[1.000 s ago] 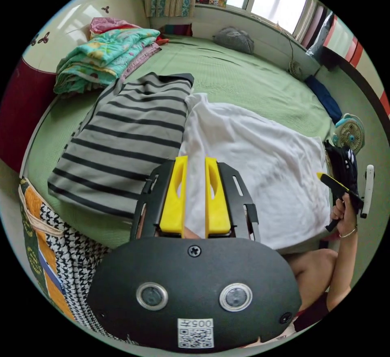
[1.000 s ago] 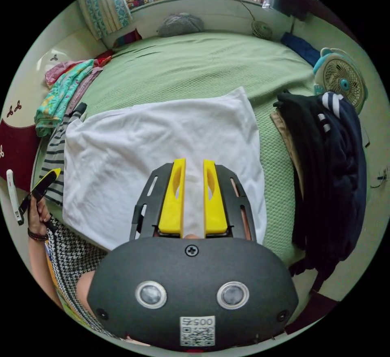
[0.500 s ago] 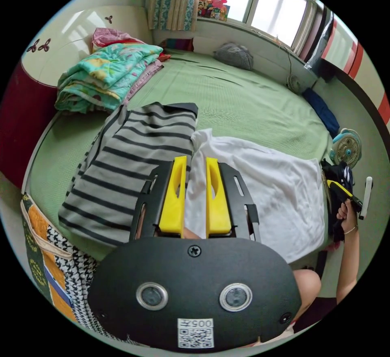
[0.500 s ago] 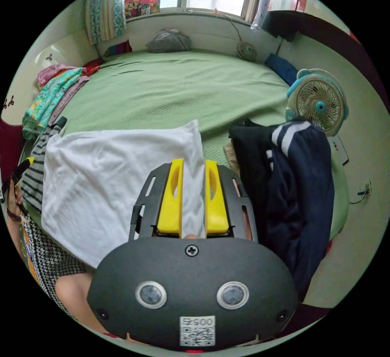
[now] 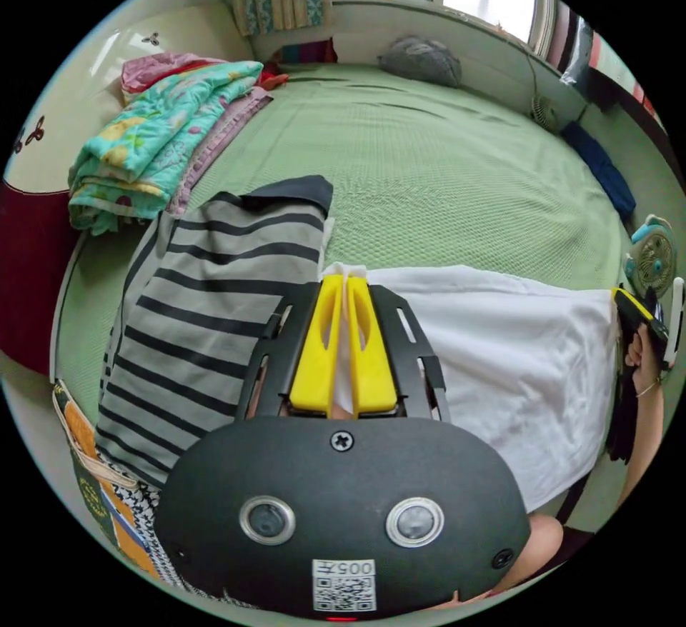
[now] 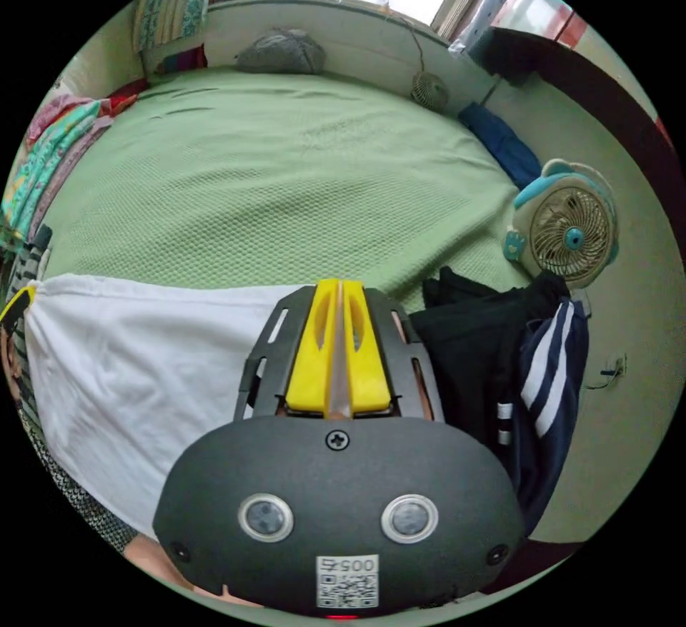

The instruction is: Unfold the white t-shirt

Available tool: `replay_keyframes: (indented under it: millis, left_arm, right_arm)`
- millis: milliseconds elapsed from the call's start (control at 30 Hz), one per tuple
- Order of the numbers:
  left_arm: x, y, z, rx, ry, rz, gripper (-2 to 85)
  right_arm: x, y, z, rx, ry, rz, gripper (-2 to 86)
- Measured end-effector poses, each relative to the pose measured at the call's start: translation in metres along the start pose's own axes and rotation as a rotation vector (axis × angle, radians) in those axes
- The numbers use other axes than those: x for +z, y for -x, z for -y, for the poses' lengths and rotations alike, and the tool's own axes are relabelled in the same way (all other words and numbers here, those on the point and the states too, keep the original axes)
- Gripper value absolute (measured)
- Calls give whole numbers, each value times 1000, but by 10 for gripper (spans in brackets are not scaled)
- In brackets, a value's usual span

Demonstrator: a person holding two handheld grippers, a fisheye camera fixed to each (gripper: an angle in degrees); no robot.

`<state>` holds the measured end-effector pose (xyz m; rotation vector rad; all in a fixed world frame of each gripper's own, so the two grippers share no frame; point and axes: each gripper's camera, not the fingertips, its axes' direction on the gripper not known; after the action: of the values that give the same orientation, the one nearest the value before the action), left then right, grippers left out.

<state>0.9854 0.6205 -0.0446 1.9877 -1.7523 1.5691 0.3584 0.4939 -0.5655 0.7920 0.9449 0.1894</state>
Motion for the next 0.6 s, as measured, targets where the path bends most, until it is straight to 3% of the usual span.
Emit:
replay_keyframes:
  millis: [367, 600]
  left_arm:
    - [-90, 33, -78, 28, -103, -157, 4]
    - [-112, 50, -168, 18, -55, -180, 3]
  right_arm:
    - [-88, -39, -78, 24, -62, 133, -15]
    - [-121, -52, -177, -15, 0, 123, -15]
